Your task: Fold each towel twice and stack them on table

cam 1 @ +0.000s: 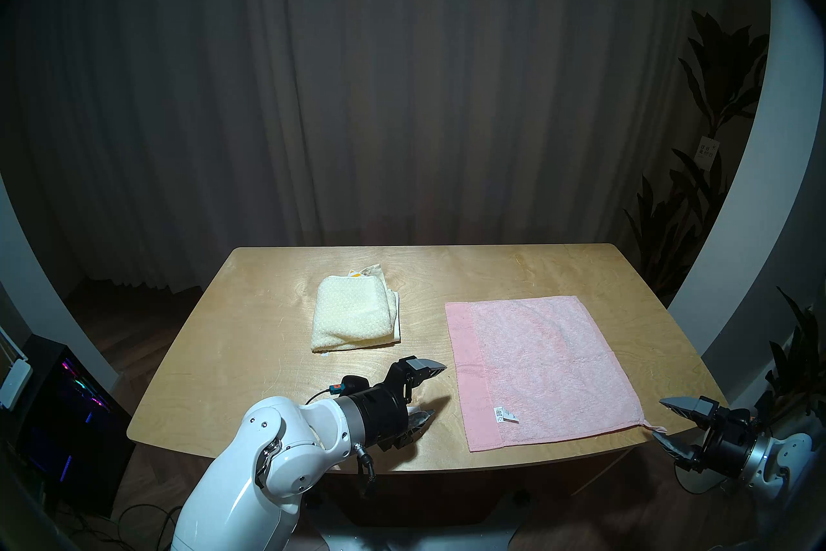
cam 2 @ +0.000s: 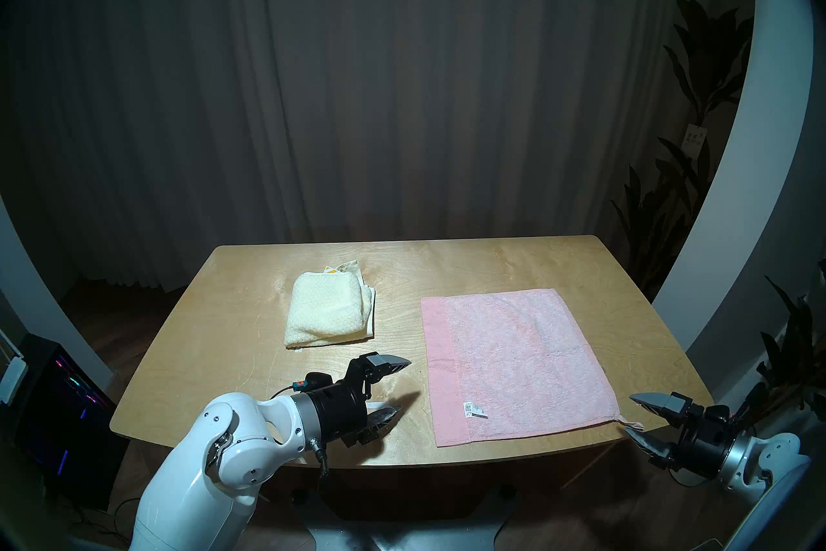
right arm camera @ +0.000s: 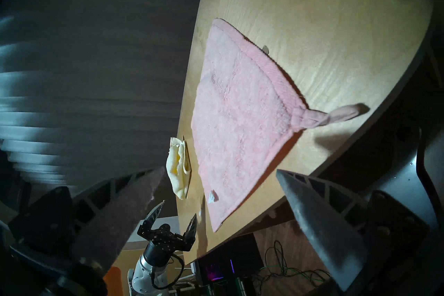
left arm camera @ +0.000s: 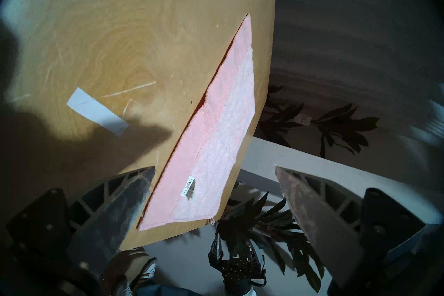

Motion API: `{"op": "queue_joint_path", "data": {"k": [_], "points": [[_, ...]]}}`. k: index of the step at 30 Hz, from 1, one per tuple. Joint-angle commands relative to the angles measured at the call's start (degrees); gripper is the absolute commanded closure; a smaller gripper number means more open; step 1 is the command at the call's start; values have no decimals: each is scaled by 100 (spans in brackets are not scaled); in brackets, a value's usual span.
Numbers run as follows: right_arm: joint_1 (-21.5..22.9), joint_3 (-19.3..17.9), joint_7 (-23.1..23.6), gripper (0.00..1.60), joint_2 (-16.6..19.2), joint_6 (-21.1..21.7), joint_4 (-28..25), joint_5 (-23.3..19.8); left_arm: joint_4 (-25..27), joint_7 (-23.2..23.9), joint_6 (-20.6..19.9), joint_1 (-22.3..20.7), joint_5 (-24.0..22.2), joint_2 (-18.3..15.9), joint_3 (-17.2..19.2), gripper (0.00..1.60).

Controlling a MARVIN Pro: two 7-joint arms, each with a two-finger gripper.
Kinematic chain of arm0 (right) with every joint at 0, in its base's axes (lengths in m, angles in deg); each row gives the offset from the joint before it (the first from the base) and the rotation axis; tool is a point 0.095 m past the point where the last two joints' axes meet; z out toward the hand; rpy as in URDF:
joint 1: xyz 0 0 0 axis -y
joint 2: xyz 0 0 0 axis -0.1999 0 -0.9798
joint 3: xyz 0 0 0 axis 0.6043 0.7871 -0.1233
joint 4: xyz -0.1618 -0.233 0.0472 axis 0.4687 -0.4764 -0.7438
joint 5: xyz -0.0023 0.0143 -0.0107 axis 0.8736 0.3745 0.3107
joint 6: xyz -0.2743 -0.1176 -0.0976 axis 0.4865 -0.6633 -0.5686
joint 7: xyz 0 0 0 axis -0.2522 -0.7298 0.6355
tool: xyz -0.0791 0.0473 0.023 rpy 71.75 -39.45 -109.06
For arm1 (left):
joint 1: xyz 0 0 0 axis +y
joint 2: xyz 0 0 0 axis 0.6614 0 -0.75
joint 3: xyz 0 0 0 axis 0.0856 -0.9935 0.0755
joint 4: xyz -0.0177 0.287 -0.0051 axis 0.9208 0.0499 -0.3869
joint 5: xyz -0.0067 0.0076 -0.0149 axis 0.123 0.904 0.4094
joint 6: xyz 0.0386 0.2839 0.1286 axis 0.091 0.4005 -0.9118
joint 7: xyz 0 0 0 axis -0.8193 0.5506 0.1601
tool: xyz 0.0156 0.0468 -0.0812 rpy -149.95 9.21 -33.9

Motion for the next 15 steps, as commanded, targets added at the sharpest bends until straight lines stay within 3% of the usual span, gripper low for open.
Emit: {"op": "queue_joint_path", "data": {"k": [1,15], "points": [[71,-43,248,0,-177,-239,-50,164,49,-21,-170,-434,-61,2,-25,0],[505,360,-142,0,-340,-853,-25,355,-160,-152,-149,-438,-157,35,-16,0]]}}
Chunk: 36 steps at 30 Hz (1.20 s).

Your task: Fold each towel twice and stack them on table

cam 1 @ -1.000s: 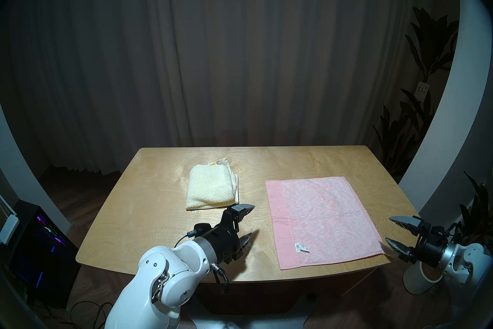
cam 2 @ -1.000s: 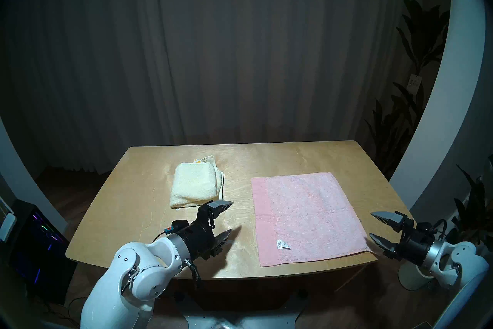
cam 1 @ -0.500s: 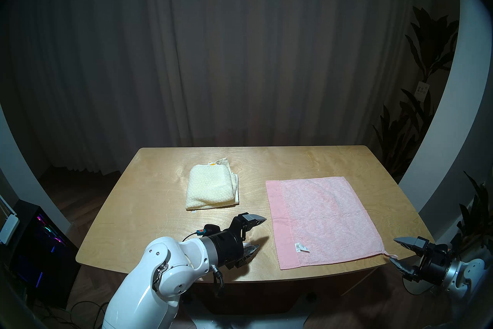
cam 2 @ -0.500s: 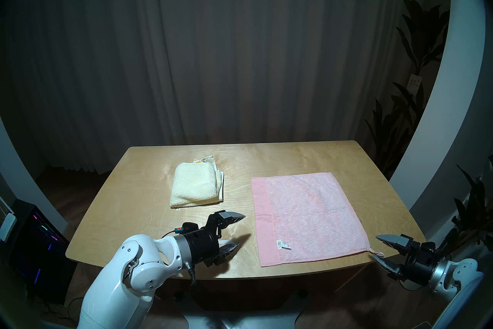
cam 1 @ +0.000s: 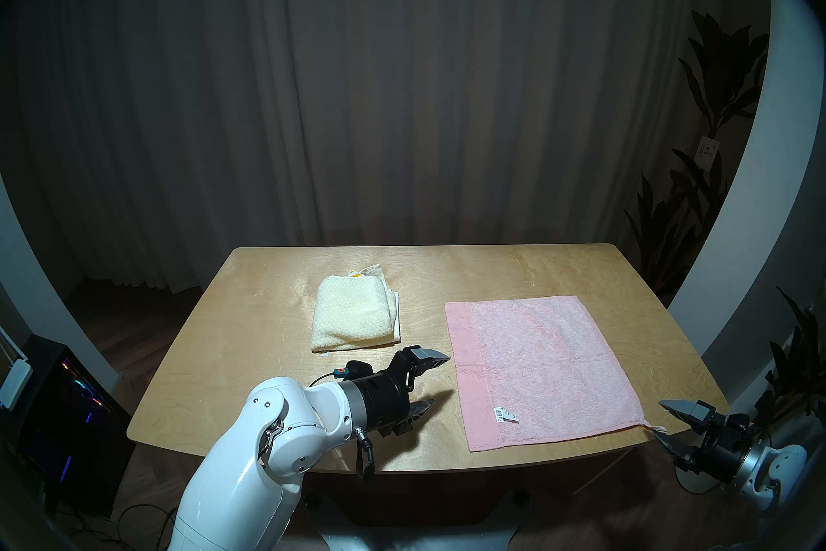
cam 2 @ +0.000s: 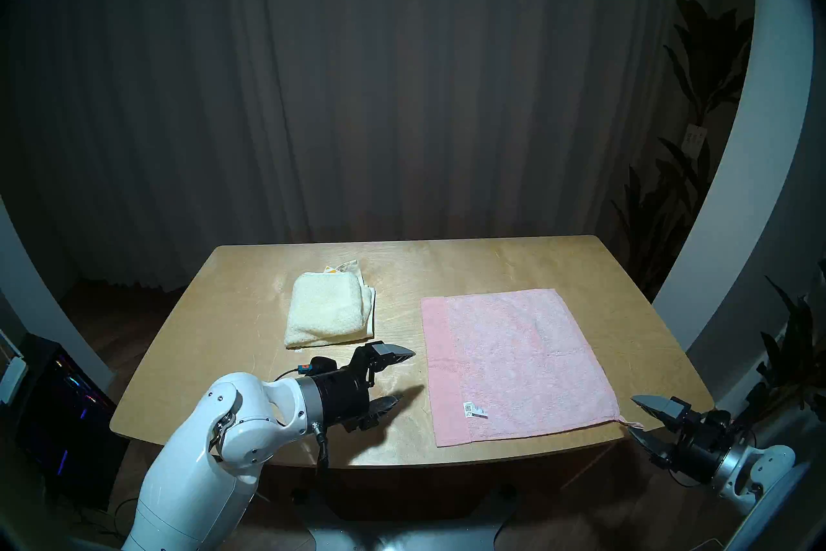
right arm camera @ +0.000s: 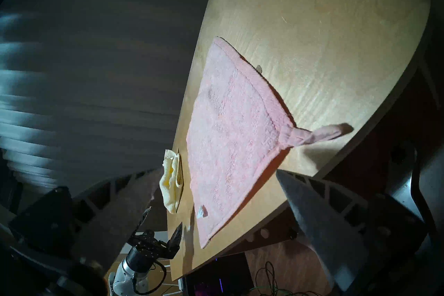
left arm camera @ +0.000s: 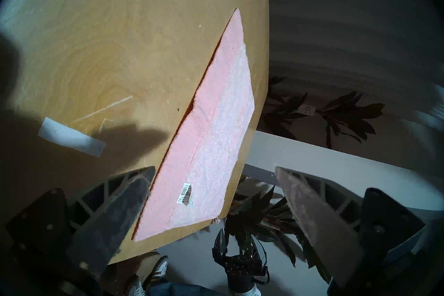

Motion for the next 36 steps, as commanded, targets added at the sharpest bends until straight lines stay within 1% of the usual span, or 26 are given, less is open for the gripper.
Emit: {"op": "queue_joint_path", "data": {"k": [1,4,6,8,10,14,18,23,31,33,36], "points": [[313,119,-130,0,-76,-279,-35,-36,-24,3,-3,-77,-124,63,26,0],[448,164,-199,0,-90,-376,-48,-34,-23,2,-63,-76,-124,36,-3,0],[555,188,-351,0,-91,-452,-65,-73,-37,-10,-70,-78,-119,38,-9,0],[594,210,-380,0,-76,-457,-51,-84,-39,-11,-73,-81,-118,37,-10,0],[651,238,-556,0,-69,-487,-56,-140,-40,-23,-83,-88,-121,35,-11,0],[721,346,-727,0,19,-454,7,-104,-15,-82,-27,-48,-125,59,3,0],[711,413,-761,0,26,-392,36,-116,46,-108,-13,21,-123,42,26,0],[472,310,-713,0,-43,-319,-109,-120,132,-122,-3,117,-152,13,72,0],[-45,-54,-646,0,-276,-217,-499,-135,250,19,-54,263,-130,-12,159,0],[-105,-73,-702,0,-331,-267,-546,-75,253,34,-65,276,-133,-9,171,0],[-24,53,-783,0,-368,-359,-512,-9,231,61,-85,277,-112,-5,189,0]]}}
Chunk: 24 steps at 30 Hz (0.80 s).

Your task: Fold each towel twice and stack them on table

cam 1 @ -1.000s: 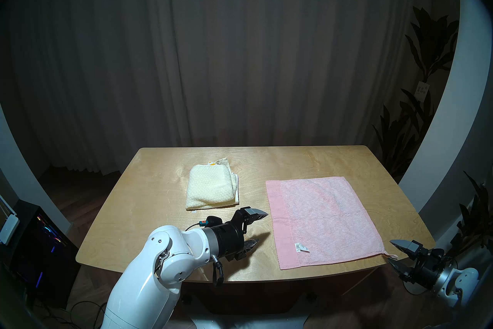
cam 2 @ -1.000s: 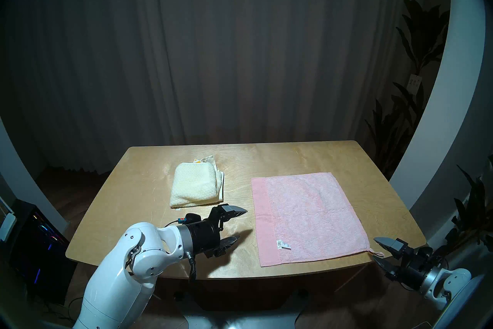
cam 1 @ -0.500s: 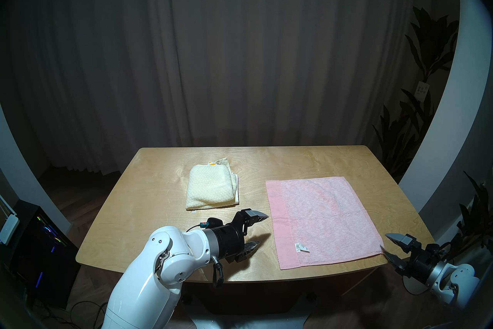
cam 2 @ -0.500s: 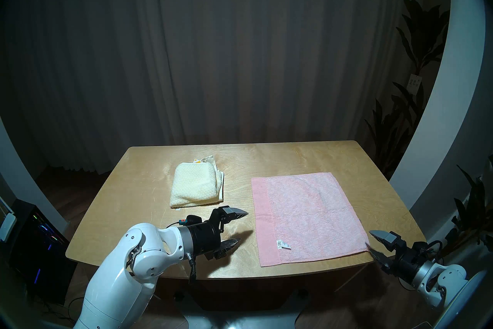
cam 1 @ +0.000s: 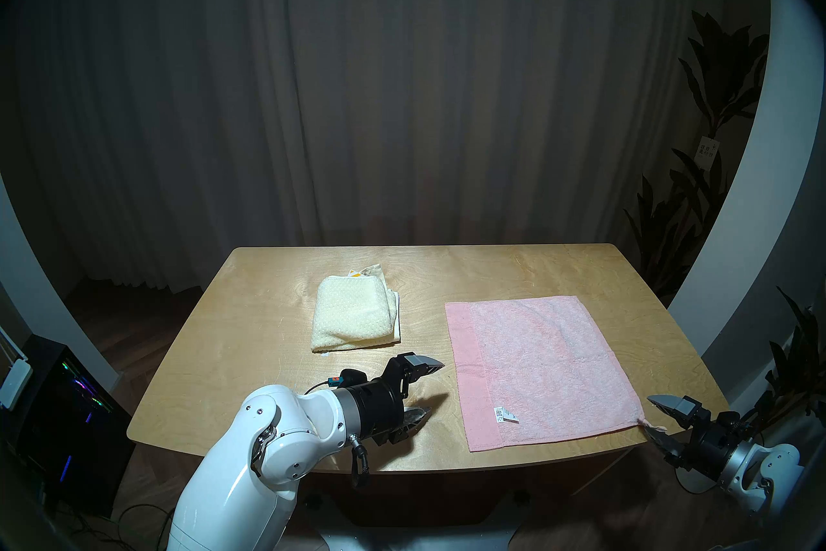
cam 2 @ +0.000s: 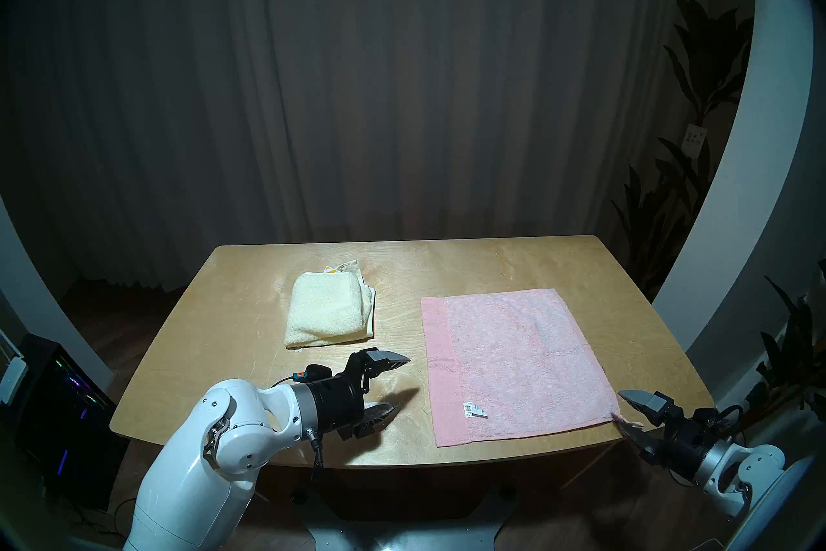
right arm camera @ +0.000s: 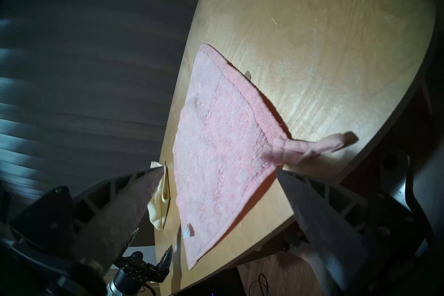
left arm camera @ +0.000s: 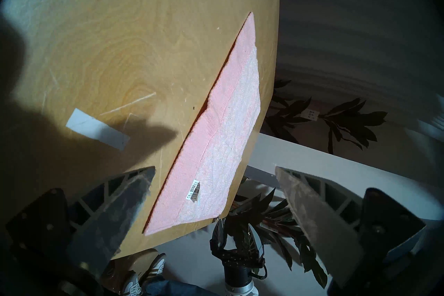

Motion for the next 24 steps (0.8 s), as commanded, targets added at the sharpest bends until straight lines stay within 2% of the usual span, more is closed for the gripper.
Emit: {"op": "queue_joint_path", "data": {"k": [1,2,4,10,16,24], "points": [[-140,14,-62,0,-167,-163,-168,114,117,144,-60,-10,44,-5,21,0],[-63,46,-109,0,-216,-239,-197,92,96,215,-27,-72,258,7,-5,0],[55,66,-141,0,-259,-354,-287,85,-46,137,171,-228,308,160,-8,0],[285,196,-327,0,-196,-382,-353,10,-151,96,200,-514,344,297,-88,0],[479,411,-660,0,-155,-461,-265,-17,-132,-73,223,-400,396,222,-191,0],[610,586,-806,0,-165,-562,-171,29,23,-120,355,-160,426,210,-156,0]]}}
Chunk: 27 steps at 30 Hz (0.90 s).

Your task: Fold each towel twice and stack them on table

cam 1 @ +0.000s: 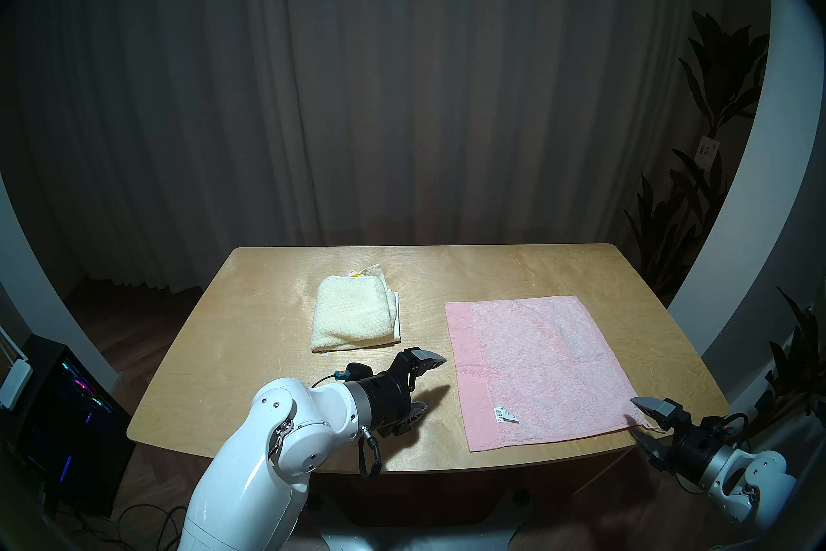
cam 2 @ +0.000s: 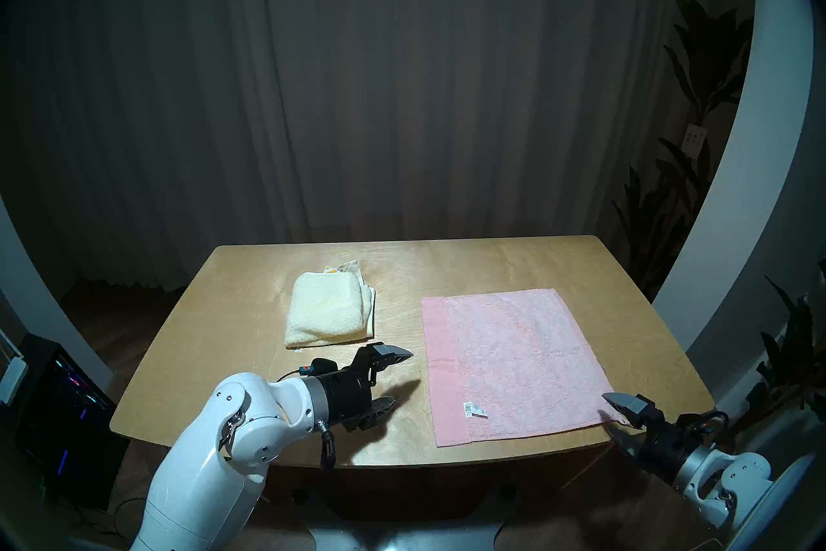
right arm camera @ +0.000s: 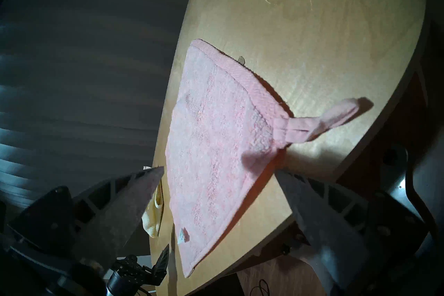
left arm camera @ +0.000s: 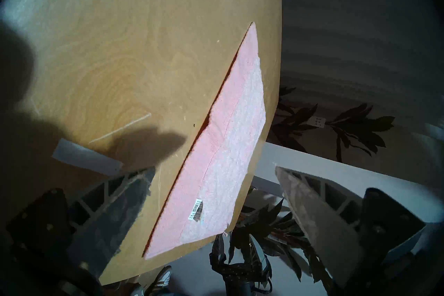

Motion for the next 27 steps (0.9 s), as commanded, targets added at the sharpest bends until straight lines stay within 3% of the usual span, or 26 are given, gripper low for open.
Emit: {"op": "queue_joint_path", "data": {"k": [1,11,20,27], "points": [[213,109,-60,0,29,-110,49,47,202,58,59,120,1,4,56,0],[396,247,-94,0,140,-165,256,159,359,37,-217,326,-178,-126,-28,0],[627,392,55,0,231,-116,502,214,19,156,-705,-118,-18,-197,-366,0],[822,478,125,0,280,-118,704,176,-215,-51,-938,-504,11,-183,-609,0]]}}
